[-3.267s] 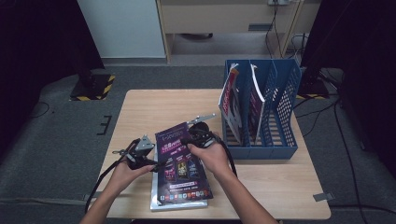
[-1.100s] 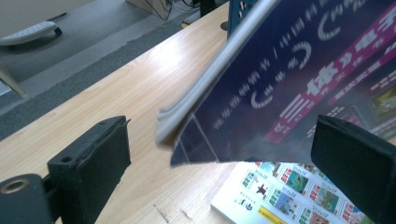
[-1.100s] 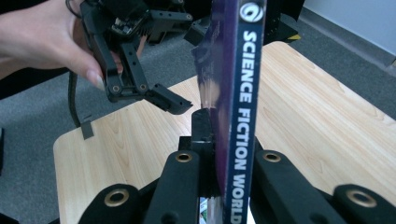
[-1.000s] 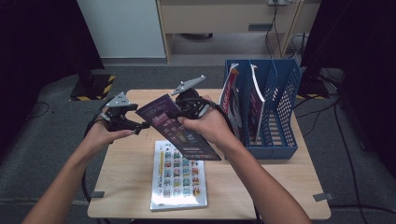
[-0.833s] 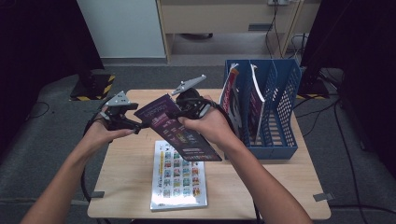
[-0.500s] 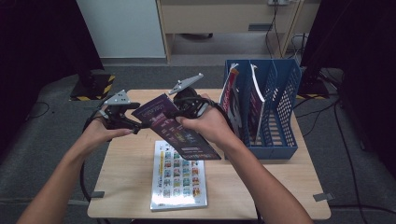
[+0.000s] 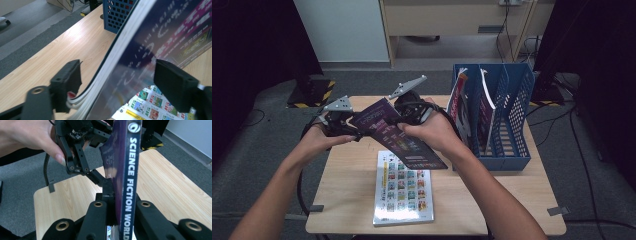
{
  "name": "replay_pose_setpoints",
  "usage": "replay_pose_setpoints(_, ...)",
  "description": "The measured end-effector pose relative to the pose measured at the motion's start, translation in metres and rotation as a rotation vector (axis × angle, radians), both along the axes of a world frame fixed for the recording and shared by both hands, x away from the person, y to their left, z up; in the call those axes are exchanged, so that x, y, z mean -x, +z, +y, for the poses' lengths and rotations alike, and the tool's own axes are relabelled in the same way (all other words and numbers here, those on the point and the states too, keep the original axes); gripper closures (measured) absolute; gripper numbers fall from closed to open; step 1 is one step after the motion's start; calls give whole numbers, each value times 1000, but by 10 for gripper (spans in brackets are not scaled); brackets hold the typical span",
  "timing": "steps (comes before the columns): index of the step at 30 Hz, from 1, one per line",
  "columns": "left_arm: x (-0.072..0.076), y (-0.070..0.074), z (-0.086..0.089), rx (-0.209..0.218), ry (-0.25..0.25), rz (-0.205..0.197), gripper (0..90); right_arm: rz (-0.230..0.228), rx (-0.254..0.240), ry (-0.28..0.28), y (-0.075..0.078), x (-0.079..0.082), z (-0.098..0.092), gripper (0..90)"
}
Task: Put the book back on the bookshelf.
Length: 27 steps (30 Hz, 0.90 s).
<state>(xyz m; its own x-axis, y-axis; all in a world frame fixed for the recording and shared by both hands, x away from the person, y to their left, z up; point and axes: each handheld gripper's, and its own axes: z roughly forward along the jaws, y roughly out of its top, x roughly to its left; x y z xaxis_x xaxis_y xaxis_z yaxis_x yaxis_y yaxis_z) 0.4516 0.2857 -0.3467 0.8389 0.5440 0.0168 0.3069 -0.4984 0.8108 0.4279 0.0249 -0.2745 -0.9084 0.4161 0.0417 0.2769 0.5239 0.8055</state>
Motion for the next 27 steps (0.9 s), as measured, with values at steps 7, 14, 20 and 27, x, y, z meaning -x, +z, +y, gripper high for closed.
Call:
replay_pose_setpoints(7,0,-1,2,6,-10,-15,420,0,1,-18,-2,-3,-3,841)
replay_pose_setpoints(14,1,-1,-2,-16,-24,-16,665,4,7,-34,-7,-6,-6,840)
replay_pose_setpoints(20,2,2,0,-10,-19,-43,783,7,2,-50,-10,-8,-10,839)
replay_pose_setpoints(27,2,15,8,-22,7,-64,794,12,36,-60,-17,-10,-9,834)
